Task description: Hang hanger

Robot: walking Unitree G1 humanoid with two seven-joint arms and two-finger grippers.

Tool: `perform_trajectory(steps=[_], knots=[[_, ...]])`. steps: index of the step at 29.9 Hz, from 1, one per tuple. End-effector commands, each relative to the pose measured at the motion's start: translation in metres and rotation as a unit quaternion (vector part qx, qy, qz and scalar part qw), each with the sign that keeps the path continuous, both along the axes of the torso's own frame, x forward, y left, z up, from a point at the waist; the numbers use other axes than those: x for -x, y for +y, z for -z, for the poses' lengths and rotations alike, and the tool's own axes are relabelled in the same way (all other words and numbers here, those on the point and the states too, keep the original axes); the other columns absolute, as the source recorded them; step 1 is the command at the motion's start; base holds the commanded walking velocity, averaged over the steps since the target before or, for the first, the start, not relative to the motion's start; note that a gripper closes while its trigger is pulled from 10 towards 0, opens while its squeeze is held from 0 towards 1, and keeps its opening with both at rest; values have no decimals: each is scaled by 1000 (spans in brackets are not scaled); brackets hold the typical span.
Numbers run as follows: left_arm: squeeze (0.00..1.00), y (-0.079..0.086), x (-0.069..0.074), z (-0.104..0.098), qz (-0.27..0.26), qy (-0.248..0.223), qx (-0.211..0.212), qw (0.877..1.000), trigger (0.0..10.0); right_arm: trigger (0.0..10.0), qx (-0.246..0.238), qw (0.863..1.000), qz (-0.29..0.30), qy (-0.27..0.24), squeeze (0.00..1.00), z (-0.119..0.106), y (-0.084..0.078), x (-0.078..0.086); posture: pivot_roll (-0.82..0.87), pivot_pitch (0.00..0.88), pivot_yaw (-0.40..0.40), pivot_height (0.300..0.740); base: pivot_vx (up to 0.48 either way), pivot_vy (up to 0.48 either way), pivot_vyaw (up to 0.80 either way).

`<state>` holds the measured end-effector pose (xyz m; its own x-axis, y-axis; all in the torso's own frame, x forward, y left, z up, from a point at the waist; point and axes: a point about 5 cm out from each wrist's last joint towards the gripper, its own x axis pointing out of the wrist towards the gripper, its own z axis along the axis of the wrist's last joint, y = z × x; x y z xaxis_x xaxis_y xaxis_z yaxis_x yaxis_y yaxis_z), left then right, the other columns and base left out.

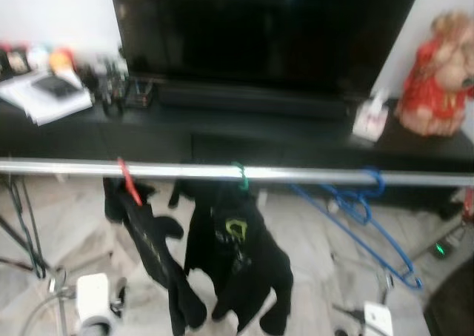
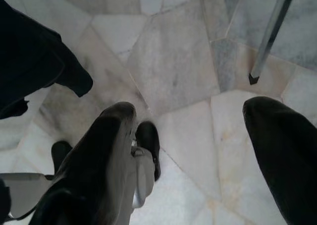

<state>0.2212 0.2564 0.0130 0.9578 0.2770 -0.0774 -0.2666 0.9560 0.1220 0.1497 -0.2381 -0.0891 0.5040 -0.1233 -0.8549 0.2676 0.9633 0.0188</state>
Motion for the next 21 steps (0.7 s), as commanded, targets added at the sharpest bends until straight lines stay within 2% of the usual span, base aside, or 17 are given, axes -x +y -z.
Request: perform_trajectory(steps=[1,3,6,12,15,16,18,21], knots=[[0,-10,12,2,5,-11,16,1000,10000,10000,10,1000,0,11,0,1,-5,8,65,0,-62,740,0,0,0],[0,-18,21,-13,20,-52,-1,998,10000,10000,11,1000,-4,15,0,2,-6,9,76,0,-66,740,0,0,0],[0,-32,31,-33,46,-83,-16,995,10000,10000,13,1000,-9,19,0,2,-8,11,81,0,-68,740,0,0,0],[0,-59,29,-78,110,-133,-40,984,10000,10000,18,1000,-12,20,0,0,-13,11,83,0,-66,740,0,0,0],[0,-72,25,-96,140,-141,-46,979,10000,10000,19,1000,-13,19,0,0,-14,10,75,0,-64,740,0,0,0],[0,-79,20,-97,162,-129,-37,978,10000,10000,19,1000,-12,19,0,0,-13,11,75,0,-64,740,0,0,0],[0,-88,12,-94,187,-105,-41,976,10000,10000,18,1000,-13,21,0,1,-12,12,71,0,-58,740,0,0,0],[0,-91,5,-86,177,-69,-39,981,10000,10000,17,1000,-13,21,0,2,-11,13,68,0,-56,740,0,0,0]])
